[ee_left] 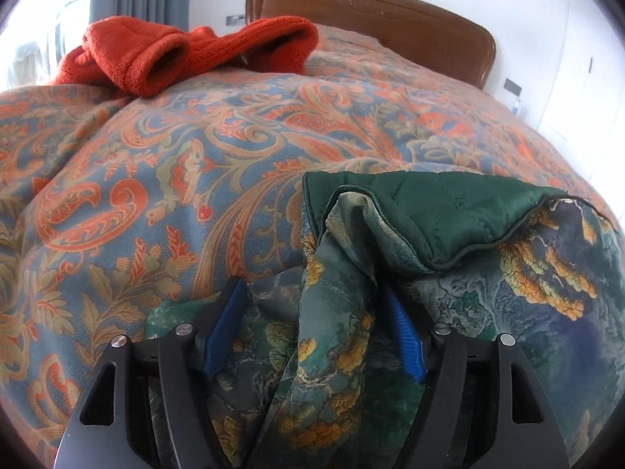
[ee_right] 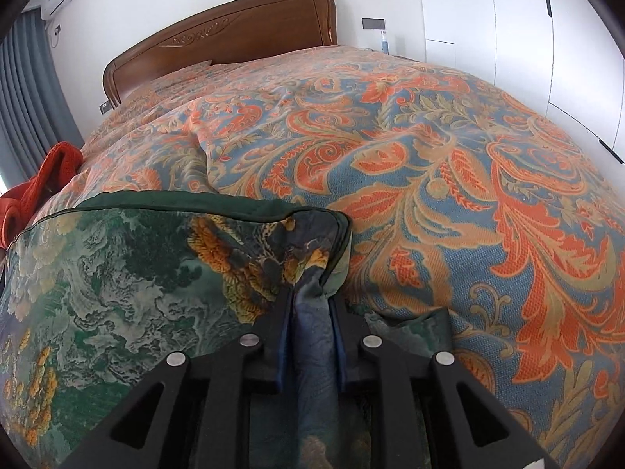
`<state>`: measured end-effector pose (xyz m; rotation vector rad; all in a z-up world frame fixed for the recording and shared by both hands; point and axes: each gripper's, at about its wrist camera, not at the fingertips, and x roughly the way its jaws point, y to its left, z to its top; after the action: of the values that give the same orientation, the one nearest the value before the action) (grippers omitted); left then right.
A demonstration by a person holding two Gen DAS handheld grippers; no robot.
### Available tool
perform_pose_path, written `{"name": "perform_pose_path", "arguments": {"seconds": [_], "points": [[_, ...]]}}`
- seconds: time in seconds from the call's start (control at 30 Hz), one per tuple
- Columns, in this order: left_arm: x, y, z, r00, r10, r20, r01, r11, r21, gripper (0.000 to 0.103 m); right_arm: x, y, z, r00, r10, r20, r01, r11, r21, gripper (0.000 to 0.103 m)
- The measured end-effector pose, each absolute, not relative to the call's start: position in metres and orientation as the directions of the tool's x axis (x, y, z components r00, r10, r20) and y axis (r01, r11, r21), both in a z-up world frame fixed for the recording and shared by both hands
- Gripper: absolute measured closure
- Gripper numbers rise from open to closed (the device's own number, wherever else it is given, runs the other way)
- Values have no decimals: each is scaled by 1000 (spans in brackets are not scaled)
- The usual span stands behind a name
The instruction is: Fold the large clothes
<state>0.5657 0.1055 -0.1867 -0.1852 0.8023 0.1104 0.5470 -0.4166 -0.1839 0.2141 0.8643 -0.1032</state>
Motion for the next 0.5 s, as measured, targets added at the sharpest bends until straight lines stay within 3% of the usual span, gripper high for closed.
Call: {"name": "perform_pose_path", "arguments": {"seconds": [0.5], "points": [[565,108,-189,695,29,-719,-184,973,-138,26,541,-421,-179,657,-16,-754,184,973,140,83]]}}
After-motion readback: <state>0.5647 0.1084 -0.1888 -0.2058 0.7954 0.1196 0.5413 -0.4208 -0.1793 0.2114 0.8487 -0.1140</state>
